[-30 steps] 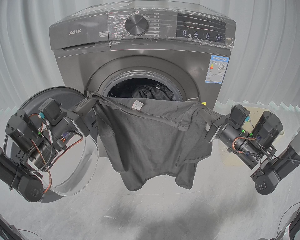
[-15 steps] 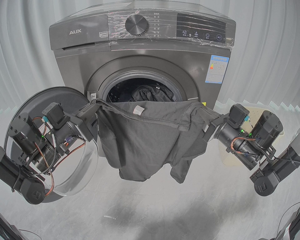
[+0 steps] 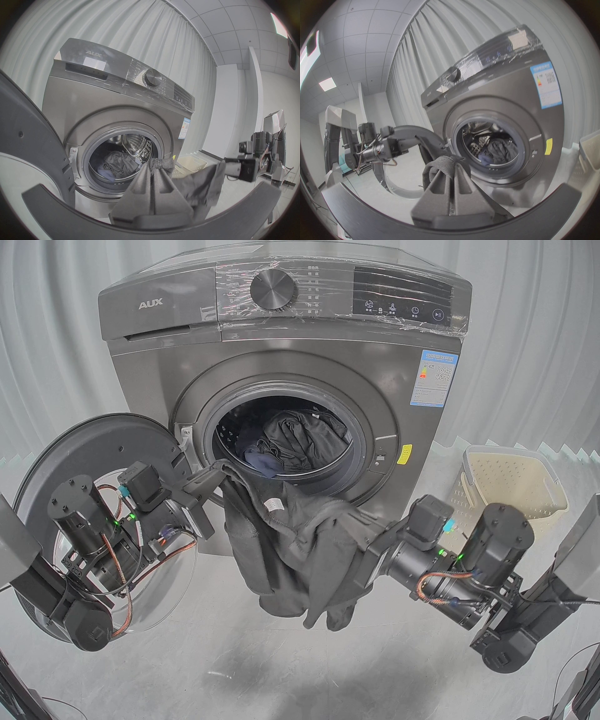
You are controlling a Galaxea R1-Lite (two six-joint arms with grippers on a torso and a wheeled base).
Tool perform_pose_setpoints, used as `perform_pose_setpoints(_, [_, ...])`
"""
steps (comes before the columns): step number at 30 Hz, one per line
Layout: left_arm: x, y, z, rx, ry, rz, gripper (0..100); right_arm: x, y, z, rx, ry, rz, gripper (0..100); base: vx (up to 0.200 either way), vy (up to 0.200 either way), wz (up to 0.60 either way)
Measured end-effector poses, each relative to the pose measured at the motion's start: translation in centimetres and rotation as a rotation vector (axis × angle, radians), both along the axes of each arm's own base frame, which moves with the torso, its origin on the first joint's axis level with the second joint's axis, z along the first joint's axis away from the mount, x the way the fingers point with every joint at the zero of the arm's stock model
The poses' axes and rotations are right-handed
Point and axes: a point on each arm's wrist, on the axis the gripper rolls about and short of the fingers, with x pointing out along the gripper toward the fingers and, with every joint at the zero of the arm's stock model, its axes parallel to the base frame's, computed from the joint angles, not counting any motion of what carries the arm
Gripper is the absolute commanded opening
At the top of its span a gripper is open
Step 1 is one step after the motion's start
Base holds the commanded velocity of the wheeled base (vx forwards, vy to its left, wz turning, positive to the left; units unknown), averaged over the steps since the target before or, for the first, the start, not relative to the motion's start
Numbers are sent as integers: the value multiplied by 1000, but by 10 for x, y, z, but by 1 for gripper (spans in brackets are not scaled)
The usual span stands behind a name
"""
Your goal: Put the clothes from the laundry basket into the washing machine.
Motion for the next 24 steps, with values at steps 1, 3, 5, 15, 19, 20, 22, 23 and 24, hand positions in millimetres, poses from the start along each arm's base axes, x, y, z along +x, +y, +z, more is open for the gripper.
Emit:
perform_pose_setpoints(1, [0, -1, 0, 0, 0, -3, 0, -1, 3, -5, -9, 12, 7, 0, 0, 0, 0])
perform_pose_setpoints(3, [1, -4, 0, -1, -1, -12, 0, -1, 7, -13, -26, 33, 15, 0, 0, 0, 0])
perform_pose_setpoints(5, [1, -9, -1, -1, -2, -24, 0, -3, 14, -22, -43, 53, 31, 0, 0, 0, 0])
perform_pose_setpoints(15, [-2, -21, -3, 0, 2, -61, 0, -9, 39, -48, -91, 101, 90, 0, 0, 0, 0])
perform_pose_setpoints(19, [-2, -22, 0, -5, -7, -64, 0, -14, 45, -61, -122, 129, 108, 100, 0, 0, 0])
perform_pose_setpoints(20, [-2, -22, 1, -7, -11, -65, 0, -16, 46, -64, -132, 137, 110, 100, 0, 0, 0])
perform_pose_setpoints(22, [-2, -23, 2, -10, -16, -65, 0, -20, 46, -71, -153, 156, 109, 100, 0, 0, 0])
perform_pose_setpoints(23, [-2, -23, 3, -11, -19, -67, 0, -21, 46, -75, -167, 168, 109, 100, 0, 0, 0])
perform_pose_setpoints(24, [-2, -24, 3, -12, -21, -69, 0, -23, 46, -79, -177, 176, 110, 100, 0, 0, 0])
